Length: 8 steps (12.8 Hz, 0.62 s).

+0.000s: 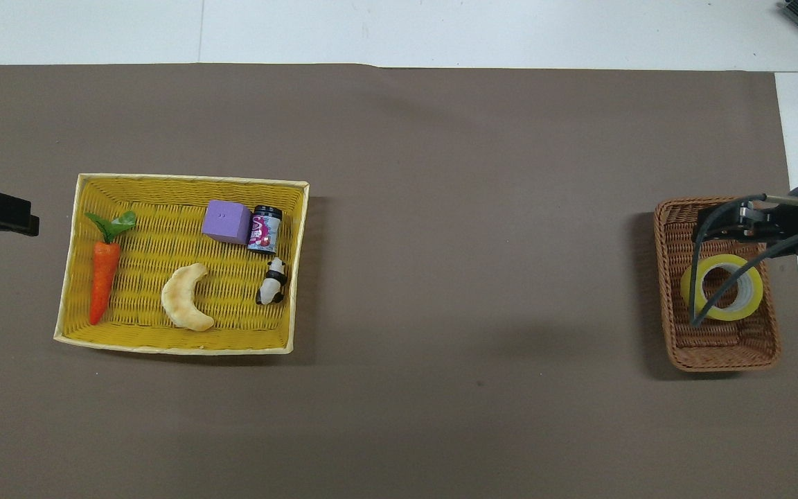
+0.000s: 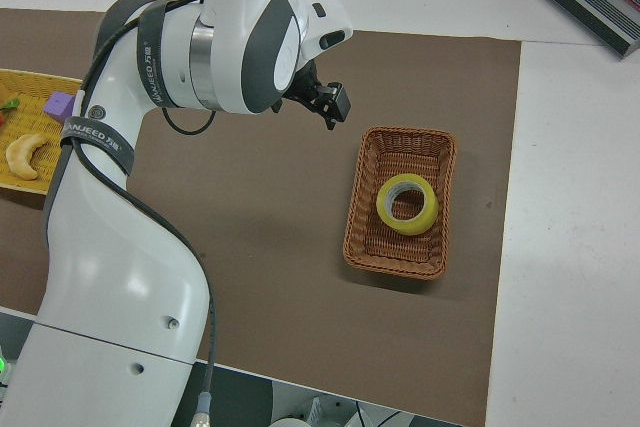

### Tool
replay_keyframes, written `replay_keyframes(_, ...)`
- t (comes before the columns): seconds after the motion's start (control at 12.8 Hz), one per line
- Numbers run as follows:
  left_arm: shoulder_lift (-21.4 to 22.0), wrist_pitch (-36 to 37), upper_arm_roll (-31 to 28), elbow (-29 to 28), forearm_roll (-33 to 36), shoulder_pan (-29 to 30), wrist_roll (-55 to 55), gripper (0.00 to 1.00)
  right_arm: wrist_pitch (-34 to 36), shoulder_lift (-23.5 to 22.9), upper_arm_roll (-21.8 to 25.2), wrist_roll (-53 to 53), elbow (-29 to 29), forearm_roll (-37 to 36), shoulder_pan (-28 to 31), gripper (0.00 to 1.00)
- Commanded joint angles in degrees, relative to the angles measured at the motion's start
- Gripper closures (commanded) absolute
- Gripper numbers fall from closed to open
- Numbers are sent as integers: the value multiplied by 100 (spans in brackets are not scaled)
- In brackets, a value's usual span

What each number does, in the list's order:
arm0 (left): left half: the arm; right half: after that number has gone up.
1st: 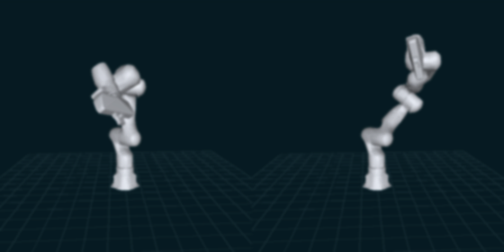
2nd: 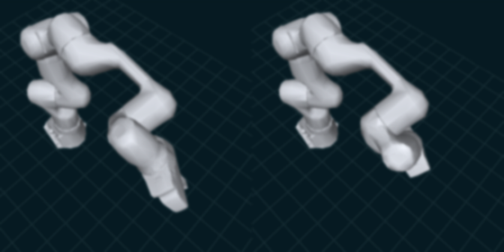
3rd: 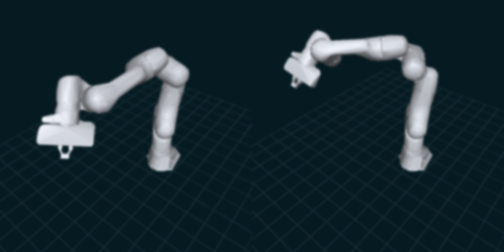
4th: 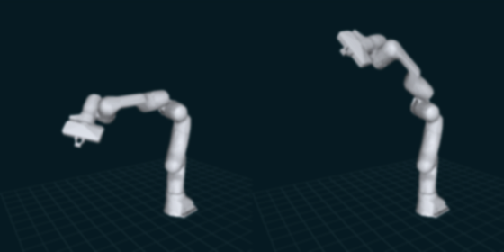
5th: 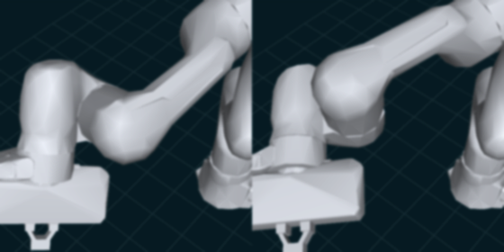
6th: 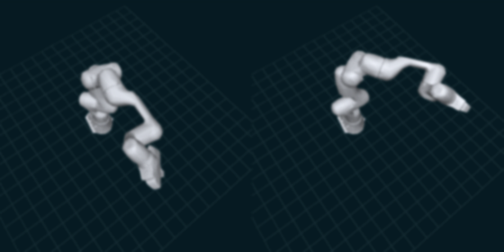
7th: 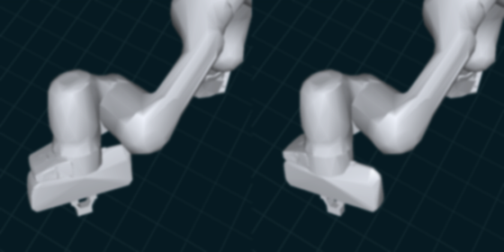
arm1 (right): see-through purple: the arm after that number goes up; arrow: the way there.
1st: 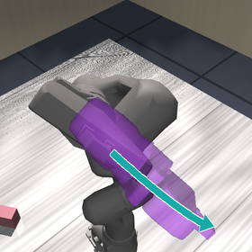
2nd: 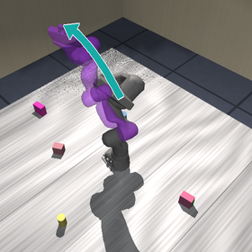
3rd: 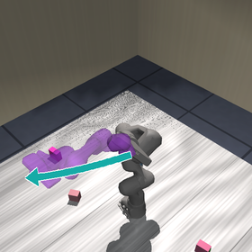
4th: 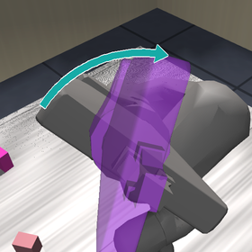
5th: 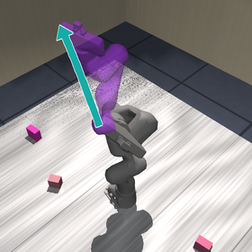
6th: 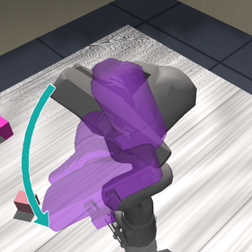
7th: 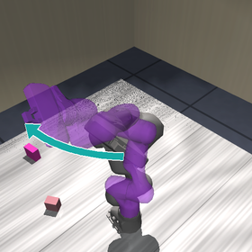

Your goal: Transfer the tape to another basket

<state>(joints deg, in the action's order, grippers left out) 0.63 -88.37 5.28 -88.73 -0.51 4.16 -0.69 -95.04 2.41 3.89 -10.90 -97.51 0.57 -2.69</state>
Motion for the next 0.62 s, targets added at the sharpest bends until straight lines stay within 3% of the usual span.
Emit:
replay_keyframes(0.0, 51, 91, 52, 22, -89, 94, -37, 0, 764, -74, -2, -53, 827, -118, 93, 0)
replay_keyframes(0.16, 51, 91, 44, 22, -89, 94, -37, 0, 1205, -4, 94, 9, 1171, -110, 93, 0)
replay_keyframes(0.55, 51, 91, 52, 22, -89, 94, -37, 0, 1215, 373, 42, 132, 708, -83, 85, 0)
